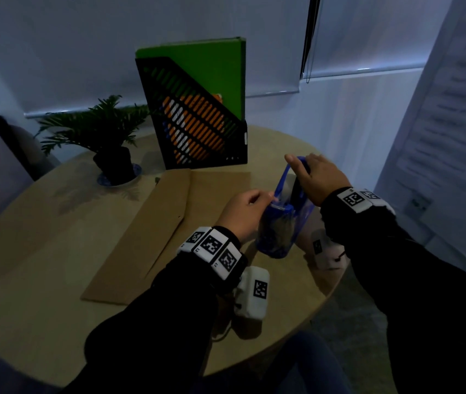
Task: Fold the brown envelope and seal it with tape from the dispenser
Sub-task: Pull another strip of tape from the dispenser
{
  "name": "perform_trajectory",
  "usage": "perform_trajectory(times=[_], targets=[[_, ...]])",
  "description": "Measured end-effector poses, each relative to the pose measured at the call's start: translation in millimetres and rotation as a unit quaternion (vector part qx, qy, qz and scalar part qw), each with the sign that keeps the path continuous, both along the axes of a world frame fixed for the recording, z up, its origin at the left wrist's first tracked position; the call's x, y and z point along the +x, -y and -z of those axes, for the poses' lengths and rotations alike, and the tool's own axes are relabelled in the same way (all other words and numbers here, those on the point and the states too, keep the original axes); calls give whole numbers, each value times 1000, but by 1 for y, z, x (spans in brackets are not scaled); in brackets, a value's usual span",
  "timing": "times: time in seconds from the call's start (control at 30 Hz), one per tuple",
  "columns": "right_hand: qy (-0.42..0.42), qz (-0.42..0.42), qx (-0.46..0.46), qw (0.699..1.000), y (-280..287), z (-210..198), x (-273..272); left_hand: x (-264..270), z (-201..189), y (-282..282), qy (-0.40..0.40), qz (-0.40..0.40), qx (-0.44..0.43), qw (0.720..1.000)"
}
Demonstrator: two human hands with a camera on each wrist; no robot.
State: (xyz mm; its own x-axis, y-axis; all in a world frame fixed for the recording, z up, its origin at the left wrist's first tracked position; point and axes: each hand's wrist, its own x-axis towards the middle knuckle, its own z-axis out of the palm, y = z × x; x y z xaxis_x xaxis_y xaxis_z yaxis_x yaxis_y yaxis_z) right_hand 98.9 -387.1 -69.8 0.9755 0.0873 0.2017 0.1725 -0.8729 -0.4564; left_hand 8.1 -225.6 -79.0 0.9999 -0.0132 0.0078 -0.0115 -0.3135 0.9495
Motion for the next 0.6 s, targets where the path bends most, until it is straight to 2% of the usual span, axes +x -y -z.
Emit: perform_trajectory(times=[0.23,0.33,0.47,0.6], targets=[[-6,-8,-32,999,1,4,3,1,5,2,3,-8,-30,1000],[3,-9,-39,999,1,3,3,2,2,3,-10,-15,-22,1000],[-2,-9,-49,999,2,4,4,2,1,3,14,-16,11,1000],[-4,-6,-59,998,1,4,2,5,0,4,-4,-10,-11,1000]])
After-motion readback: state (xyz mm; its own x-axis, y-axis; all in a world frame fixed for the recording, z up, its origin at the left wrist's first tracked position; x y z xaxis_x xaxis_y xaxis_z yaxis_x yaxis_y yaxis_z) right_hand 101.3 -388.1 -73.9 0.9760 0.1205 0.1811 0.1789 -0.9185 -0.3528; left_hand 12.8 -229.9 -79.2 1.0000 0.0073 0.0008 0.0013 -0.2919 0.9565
